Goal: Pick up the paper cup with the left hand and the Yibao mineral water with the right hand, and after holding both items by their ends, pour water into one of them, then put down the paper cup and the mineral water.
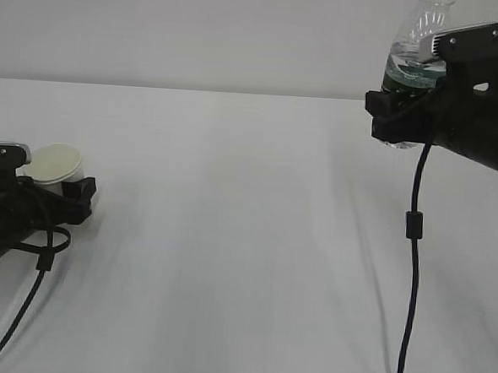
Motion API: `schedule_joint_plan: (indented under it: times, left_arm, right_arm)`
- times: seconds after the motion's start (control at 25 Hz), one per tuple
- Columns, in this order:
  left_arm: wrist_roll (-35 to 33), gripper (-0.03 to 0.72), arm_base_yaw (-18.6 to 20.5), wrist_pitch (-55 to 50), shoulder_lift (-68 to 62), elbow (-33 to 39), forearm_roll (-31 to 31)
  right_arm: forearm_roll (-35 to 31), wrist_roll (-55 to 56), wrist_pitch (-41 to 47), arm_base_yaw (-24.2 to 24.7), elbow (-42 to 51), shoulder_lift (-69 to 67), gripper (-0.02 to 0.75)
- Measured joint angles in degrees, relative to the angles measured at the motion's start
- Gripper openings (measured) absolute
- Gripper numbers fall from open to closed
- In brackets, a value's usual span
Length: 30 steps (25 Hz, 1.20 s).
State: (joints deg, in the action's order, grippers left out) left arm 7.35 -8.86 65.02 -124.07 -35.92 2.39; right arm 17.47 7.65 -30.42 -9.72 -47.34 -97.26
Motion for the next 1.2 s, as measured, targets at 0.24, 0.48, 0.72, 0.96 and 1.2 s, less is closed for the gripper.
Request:
schedule_joint_plan:
  times: [0.24,0.48,0.72,0.96,1.2]
  left_arm:
    - [0.0,0.594,0.0,0.0,0.0,-0.1,0.0]
    - [0.0,0.542,0.0,0.0,0.0,-0.1,0.0]
    - [0.0,0.464,0.0,0.1,0.0,-0.1,0.0]
    - [0.0,0.458,0.0,0.3,0.0,-0.1,-0.3]
    - [0.0,0.456,0.0,0.3,0.0,-0.1,-5.1]
  right_arm:
    - [0.0,0.0,0.0,0.0,0.0,0.0,0.462]
    - [0.1,0.0,0.0,0.0,0.0,0.0,0.462]
    - [0.1,0.0,0.0,0.0,0.0,0.0,0.462]
    - [0.1,0.1,0.1,0.0,0.0,0.0,0.462]
    - [0.1,0.1,0.2,0.0,0.0,0.0,0.462]
